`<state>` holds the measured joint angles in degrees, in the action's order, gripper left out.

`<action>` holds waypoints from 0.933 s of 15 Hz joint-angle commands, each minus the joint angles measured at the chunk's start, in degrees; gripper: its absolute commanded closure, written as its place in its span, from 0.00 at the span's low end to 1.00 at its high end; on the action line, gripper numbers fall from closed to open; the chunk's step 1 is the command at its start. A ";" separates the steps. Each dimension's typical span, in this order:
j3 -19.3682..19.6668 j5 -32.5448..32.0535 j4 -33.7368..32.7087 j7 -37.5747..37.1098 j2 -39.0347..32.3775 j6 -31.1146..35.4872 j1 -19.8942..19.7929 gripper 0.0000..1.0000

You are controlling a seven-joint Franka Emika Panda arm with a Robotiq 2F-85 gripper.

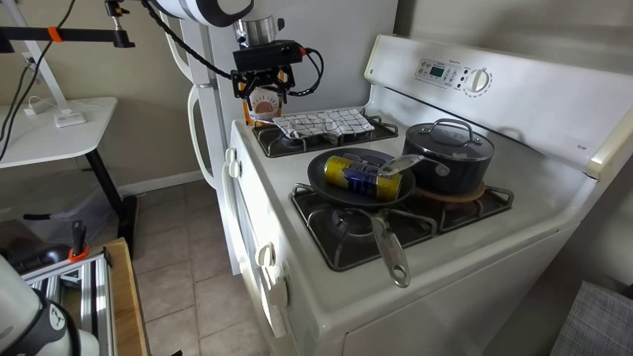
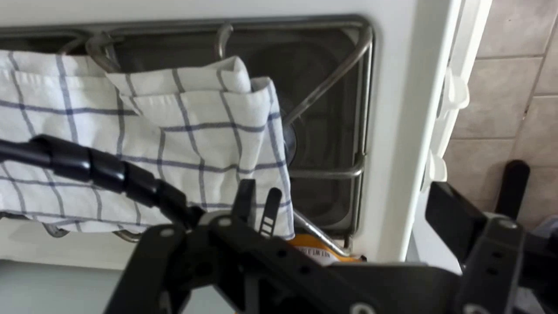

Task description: Fold the towel in half

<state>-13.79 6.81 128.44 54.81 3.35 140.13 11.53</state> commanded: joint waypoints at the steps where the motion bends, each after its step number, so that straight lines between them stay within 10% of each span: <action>1: 1.13 -1.21 0.82 -0.93 0.45 0.21 0.85 0.00; 7: 1.13 -6.81 1.46 -2.89 -3.55 13.07 0.62 0.00; 11: 0.80 -10.01 0.81 -4.52 -7.93 18.88 0.36 0.44; 14: 0.27 -11.34 0.47 -4.57 -9.44 19.52 0.23 0.53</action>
<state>-13.18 -2.45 129.68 51.77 -4.32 158.50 11.57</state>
